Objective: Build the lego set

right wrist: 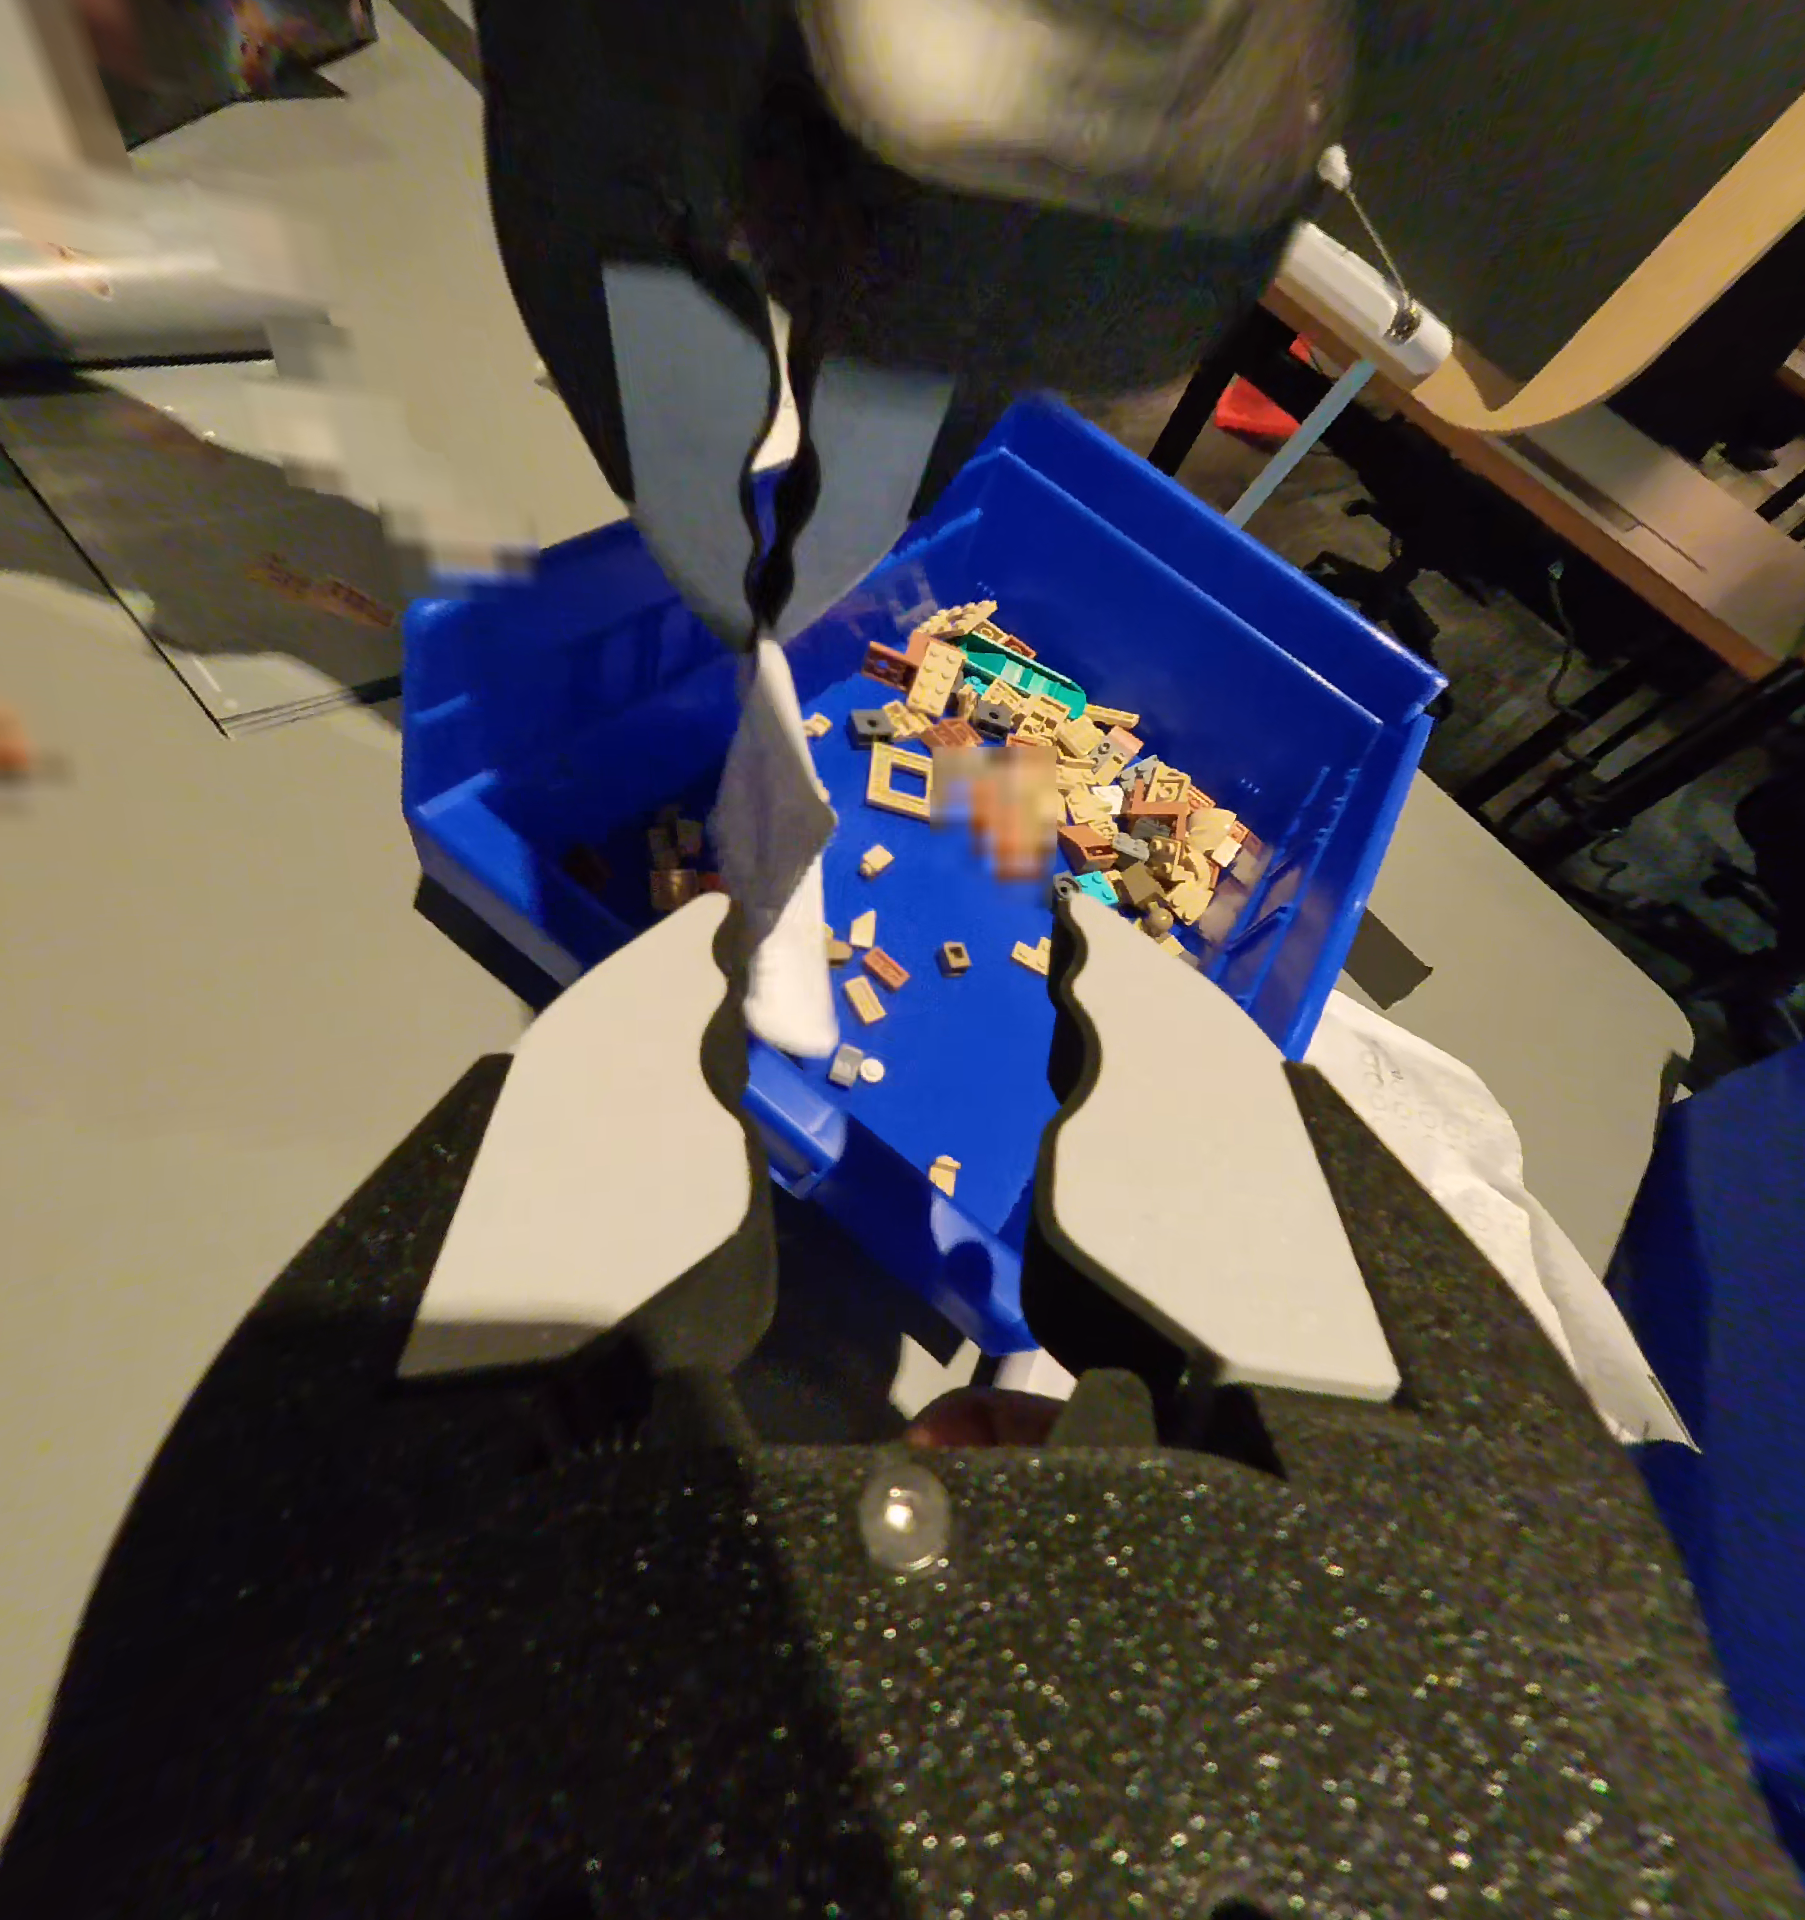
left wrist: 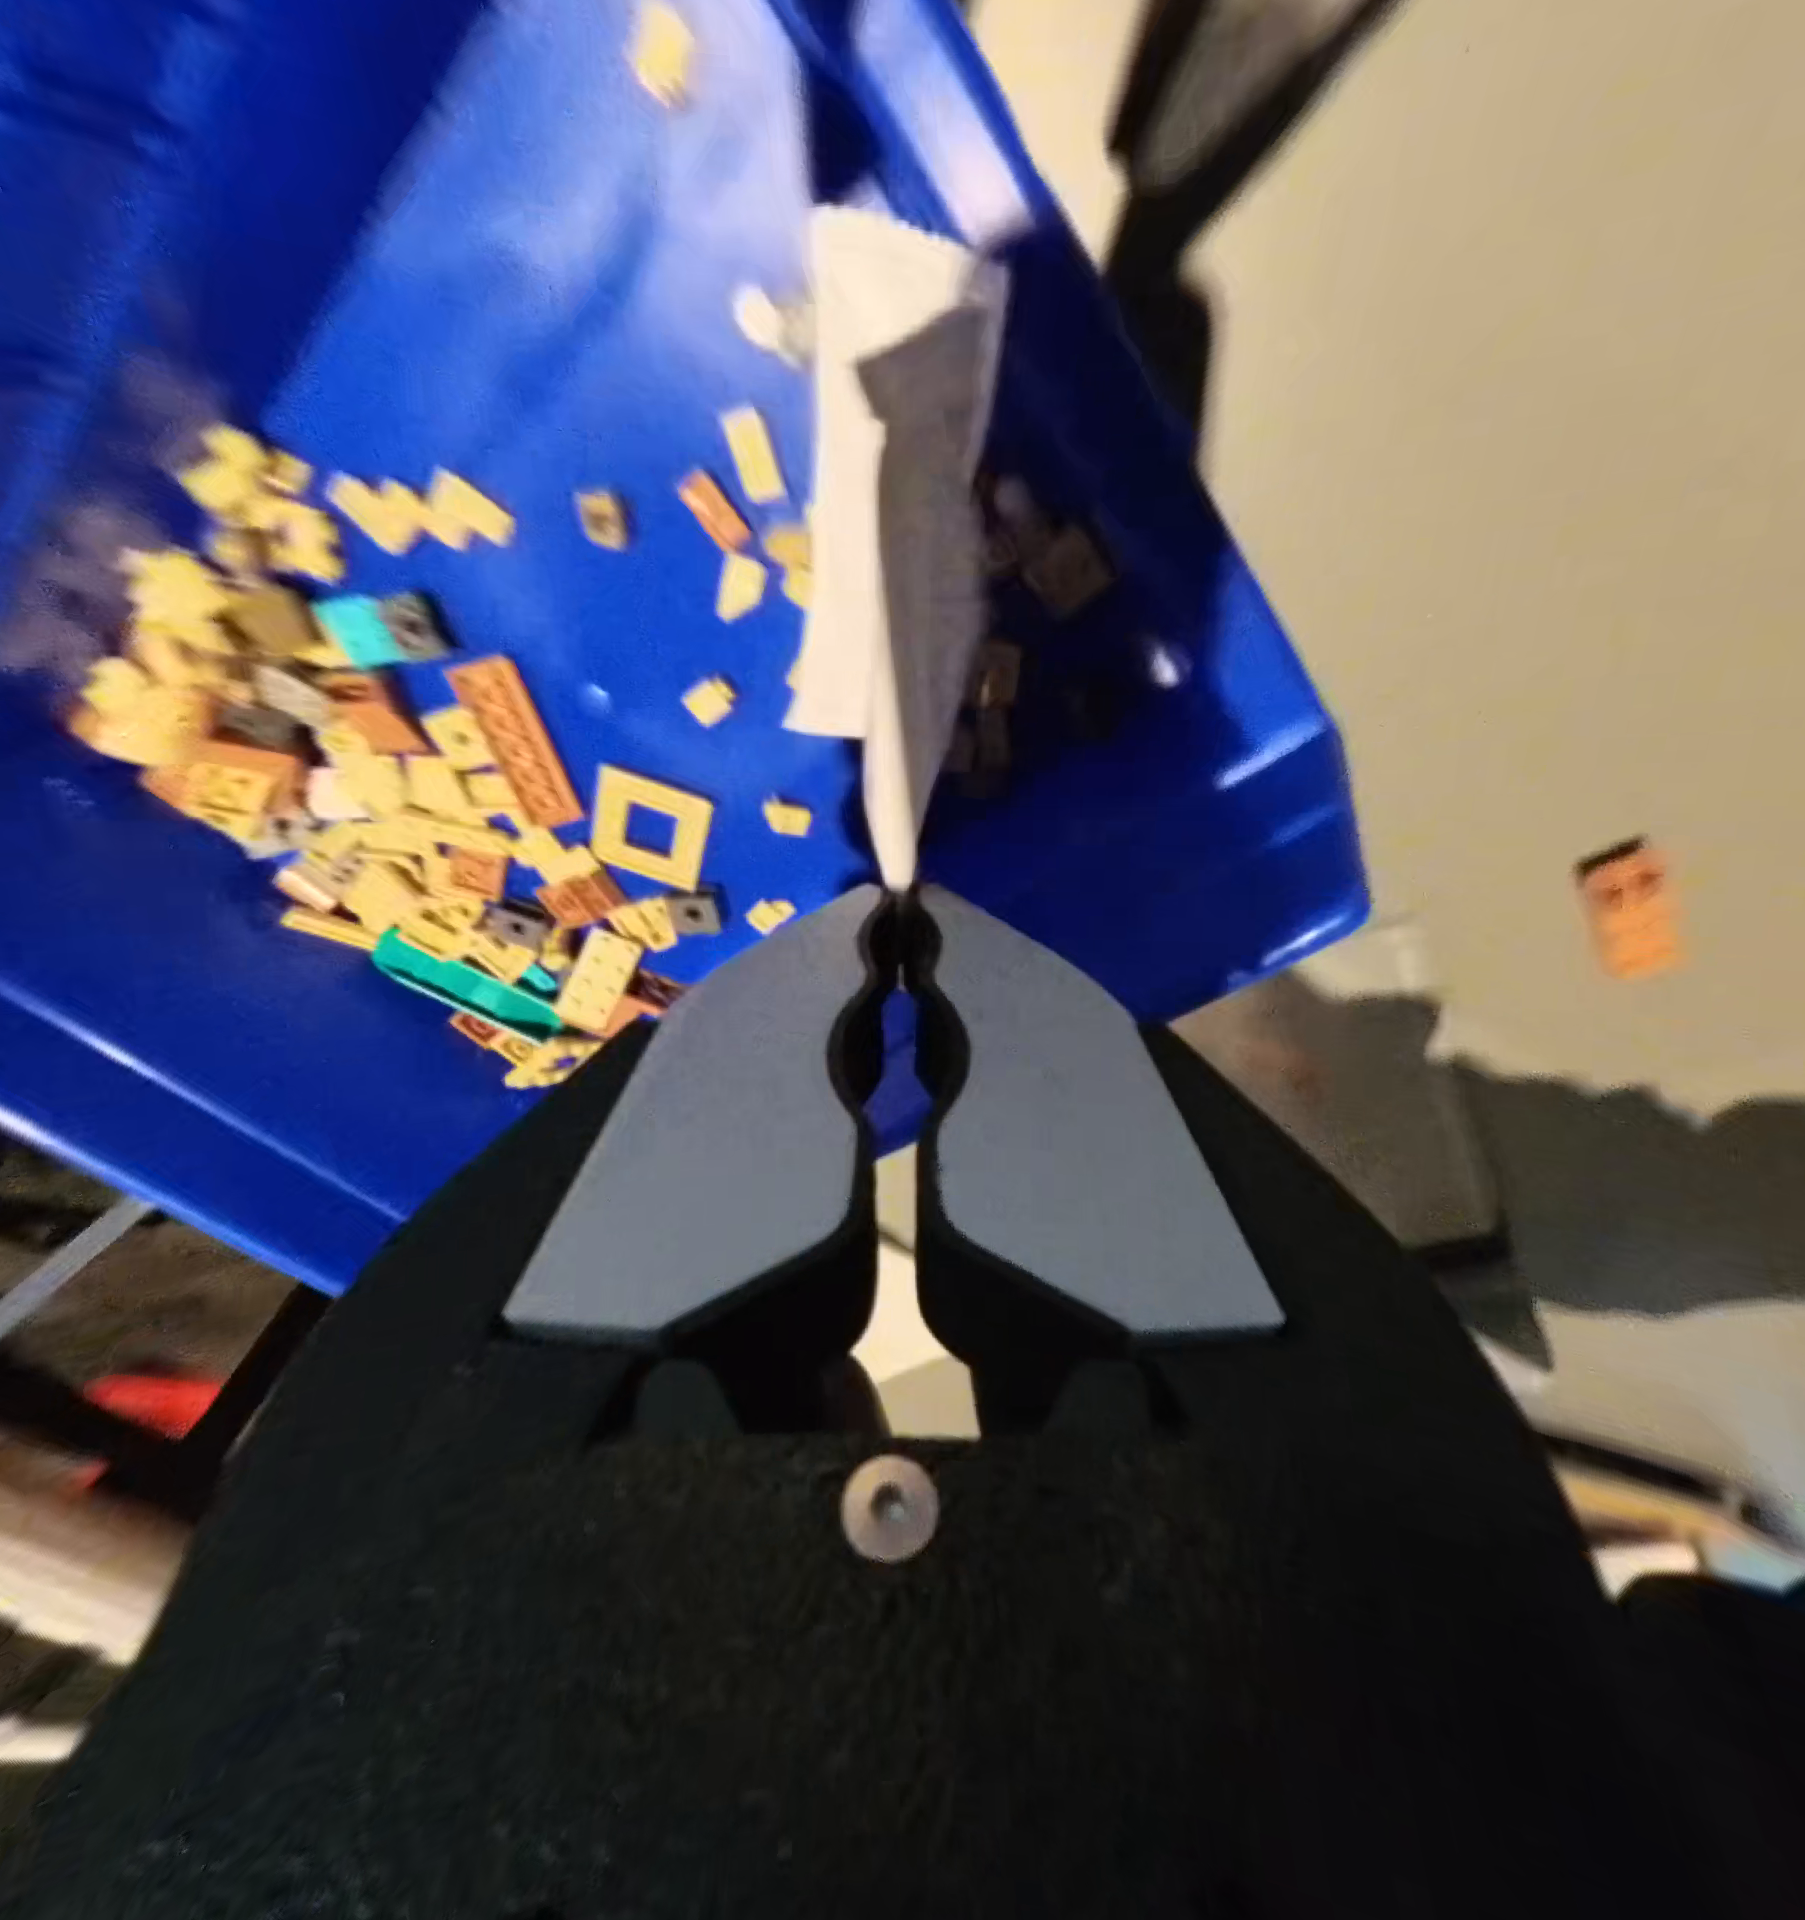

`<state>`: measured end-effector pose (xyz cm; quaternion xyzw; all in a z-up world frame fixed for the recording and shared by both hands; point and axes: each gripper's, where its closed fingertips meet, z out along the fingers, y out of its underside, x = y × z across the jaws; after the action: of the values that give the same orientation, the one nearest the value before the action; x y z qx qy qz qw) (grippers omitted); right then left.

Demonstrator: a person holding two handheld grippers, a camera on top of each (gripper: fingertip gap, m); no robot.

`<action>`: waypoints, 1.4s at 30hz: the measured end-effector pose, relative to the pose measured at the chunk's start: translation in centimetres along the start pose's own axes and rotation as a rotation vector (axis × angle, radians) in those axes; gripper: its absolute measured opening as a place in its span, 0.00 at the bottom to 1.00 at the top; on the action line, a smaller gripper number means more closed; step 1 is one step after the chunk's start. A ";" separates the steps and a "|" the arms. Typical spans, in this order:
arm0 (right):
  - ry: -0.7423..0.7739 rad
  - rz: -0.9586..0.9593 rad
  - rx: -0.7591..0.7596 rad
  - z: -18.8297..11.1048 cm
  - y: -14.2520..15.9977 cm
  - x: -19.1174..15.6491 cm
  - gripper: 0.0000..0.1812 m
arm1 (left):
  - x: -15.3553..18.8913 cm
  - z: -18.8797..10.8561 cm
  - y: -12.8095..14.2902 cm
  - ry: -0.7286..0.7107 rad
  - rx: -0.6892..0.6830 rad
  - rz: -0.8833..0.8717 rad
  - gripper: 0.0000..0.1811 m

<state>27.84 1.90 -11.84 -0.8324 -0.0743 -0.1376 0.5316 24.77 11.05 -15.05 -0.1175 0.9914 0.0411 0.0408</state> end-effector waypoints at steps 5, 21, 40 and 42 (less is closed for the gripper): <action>-0.006 0.014 0.013 -0.1 -0.1 0.0 0.30 | -0.2 1.3 1.4 -0.006 -0.075 -0.009 0.00; -0.008 0.032 0.021 0.0 -0.2 0.1 0.28 | -0.8 0.7 0.6 -0.003 0.028 -0.114 0.00; 0.047 -0.050 0.299 0.1 -4.8 -1.7 0.16 | 0.4 -5.9 -1.5 0.108 1.348 -0.538 0.00; 0.035 -0.048 0.350 -0.2 -5.7 -2.2 0.15 | 0.7 -6.0 -1.8 0.055 1.380 -0.466 0.00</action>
<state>24.19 4.16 -7.49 -0.7225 -0.1076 -0.1496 0.6663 24.09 8.62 -9.25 -0.2740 0.7414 -0.6062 0.0886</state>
